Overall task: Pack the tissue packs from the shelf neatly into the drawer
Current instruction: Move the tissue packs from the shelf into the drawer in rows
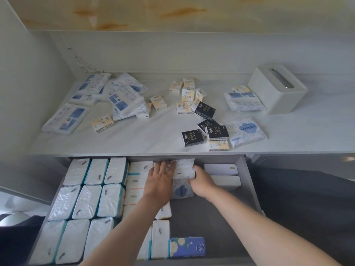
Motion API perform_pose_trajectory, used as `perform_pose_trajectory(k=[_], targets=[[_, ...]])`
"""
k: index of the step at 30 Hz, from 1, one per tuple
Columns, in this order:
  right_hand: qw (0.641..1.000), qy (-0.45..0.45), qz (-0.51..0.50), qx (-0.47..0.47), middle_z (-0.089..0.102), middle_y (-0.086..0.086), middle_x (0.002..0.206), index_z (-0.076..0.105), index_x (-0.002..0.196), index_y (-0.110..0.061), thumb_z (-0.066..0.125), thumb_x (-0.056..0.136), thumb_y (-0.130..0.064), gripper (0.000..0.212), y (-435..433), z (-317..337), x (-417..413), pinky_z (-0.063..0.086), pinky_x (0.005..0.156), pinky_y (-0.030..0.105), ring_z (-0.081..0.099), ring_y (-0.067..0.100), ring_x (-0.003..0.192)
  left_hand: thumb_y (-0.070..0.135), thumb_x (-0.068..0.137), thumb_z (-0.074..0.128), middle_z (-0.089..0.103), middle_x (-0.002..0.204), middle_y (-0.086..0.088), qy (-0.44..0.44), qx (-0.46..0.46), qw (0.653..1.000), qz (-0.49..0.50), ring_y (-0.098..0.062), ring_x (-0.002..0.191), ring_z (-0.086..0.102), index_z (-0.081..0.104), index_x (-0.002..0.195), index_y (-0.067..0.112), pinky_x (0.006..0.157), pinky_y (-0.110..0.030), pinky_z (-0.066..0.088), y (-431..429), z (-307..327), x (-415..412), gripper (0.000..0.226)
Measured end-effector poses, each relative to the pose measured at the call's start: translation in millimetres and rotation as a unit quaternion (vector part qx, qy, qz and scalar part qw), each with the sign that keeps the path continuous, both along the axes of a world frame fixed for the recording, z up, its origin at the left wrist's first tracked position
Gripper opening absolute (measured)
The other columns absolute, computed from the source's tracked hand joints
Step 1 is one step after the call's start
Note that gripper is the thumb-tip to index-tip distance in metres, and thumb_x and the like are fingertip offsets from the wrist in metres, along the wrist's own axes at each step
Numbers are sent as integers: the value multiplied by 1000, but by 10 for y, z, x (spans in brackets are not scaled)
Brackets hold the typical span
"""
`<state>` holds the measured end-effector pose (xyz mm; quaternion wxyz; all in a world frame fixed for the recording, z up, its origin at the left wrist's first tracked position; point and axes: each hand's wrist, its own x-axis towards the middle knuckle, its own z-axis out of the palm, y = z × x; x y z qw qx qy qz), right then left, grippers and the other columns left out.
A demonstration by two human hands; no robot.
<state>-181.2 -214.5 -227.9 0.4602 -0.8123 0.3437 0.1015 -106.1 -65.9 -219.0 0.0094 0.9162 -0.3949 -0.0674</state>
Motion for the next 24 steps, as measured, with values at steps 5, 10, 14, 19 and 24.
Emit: perform_pose_trajectory(k=[5,10,14,19,24], targets=[[991,-79,-64,-84,49,1,136,38,139,-22,54,86,-3,59,231,6,-40,47,96,32,55,24,120,37,91,47,21,150,-8,-26,9,1000,14,-28,137,23,4,154,19,114,-39,26,-6,6,-39,79],[998,-40,13,-52,45,2,144,20,150,-23,54,90,-3,72,160,39,-86,40,95,25,50,23,124,50,91,49,21,151,-8,-16,56,998,-35,-29,137,22,-5,156,21,115,-41,23,9,28,29,89],[998,3,23,-62,44,8,143,25,148,-21,57,89,-4,70,62,156,-65,43,93,28,51,28,123,68,78,53,4,160,-7,17,81,995,-51,-31,146,7,-16,154,25,119,-44,15,64,123,-12,112],[996,26,32,-83,41,14,143,26,148,-16,59,88,-8,69,46,351,-145,42,102,34,48,32,128,72,79,54,-5,163,-4,46,76,995,-49,-29,150,-1,-12,155,26,120,-45,11,191,266,-50,111],[976,137,146,-90,55,12,131,34,147,-19,59,90,-19,62,-148,808,-137,57,82,36,62,30,106,52,86,58,35,145,4,41,-76,994,-70,-20,132,37,32,147,30,104,-38,39,44,661,-110,70]])
